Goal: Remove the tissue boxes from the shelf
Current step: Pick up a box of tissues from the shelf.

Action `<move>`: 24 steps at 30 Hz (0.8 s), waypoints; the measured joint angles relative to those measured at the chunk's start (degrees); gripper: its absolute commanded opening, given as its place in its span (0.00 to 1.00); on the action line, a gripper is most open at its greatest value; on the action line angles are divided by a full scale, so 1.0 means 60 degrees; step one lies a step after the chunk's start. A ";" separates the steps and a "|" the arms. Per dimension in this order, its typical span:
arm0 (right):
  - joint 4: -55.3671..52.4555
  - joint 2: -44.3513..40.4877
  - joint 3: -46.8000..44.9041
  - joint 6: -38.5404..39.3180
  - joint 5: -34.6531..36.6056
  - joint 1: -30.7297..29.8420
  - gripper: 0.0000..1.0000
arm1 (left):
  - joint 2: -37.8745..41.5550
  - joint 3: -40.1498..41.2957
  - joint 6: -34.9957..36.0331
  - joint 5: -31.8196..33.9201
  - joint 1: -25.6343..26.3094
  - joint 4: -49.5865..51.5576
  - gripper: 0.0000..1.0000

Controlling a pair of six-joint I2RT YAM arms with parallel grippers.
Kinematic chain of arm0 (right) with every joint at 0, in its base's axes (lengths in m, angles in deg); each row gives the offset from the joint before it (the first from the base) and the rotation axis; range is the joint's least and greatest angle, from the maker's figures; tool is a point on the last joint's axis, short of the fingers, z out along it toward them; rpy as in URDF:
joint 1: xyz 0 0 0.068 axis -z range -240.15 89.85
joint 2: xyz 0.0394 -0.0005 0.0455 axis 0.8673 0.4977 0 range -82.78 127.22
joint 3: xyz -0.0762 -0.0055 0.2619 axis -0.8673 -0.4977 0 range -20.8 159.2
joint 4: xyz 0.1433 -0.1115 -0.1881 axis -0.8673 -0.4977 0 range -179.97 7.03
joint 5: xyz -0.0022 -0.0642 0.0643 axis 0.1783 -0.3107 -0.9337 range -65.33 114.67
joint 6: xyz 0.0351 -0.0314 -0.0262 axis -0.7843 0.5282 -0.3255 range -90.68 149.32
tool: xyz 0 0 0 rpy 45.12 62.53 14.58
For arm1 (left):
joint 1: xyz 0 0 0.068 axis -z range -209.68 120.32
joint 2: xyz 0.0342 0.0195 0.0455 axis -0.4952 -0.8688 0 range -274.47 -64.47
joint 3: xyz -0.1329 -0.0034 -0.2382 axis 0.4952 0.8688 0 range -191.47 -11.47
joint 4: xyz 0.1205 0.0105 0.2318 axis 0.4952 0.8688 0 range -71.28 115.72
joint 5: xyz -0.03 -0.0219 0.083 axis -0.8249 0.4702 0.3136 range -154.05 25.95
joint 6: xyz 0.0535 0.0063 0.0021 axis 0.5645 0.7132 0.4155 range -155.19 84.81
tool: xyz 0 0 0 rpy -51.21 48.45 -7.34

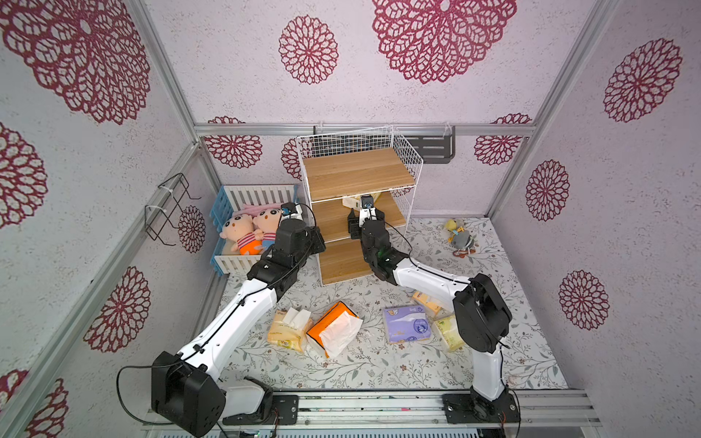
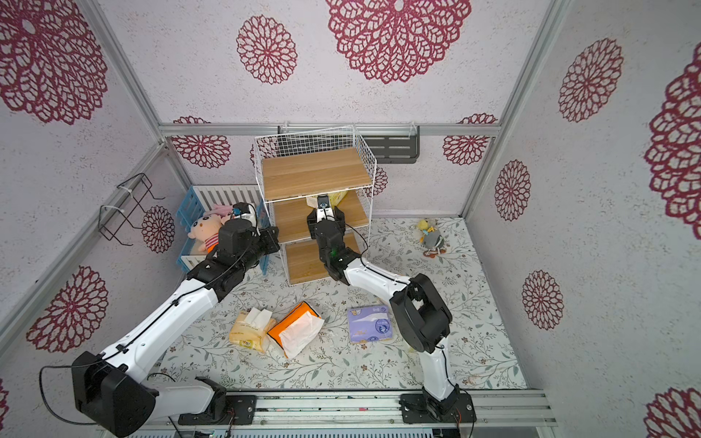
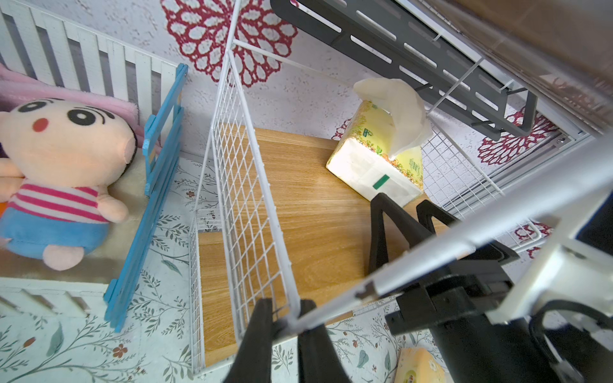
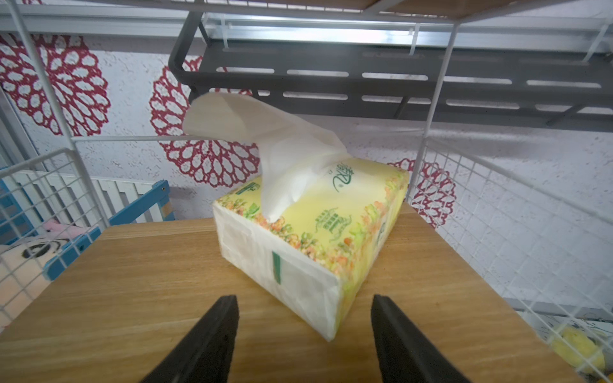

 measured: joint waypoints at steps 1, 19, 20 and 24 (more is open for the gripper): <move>-0.0073 0.0084 0.0138 0.0004 0.0004 0.0047 0.73 | 0.0000 0.0000 0.0000 0.0000 0.0000 0.0000 0.06; -0.0106 0.1005 0.1333 0.0127 0.0761 0.0200 0.91 | 0.0051 0.0120 0.0004 -0.0004 0.0007 -0.0113 0.06; -0.0124 0.1082 0.1439 0.0135 0.0765 0.0233 0.91 | 0.0055 0.0135 0.0000 -0.0004 0.0007 -0.0135 0.06; -0.0226 0.1300 0.1774 0.0138 0.0747 0.0353 0.90 | 0.0062 0.0160 0.0000 -0.0004 0.0011 -0.0189 0.06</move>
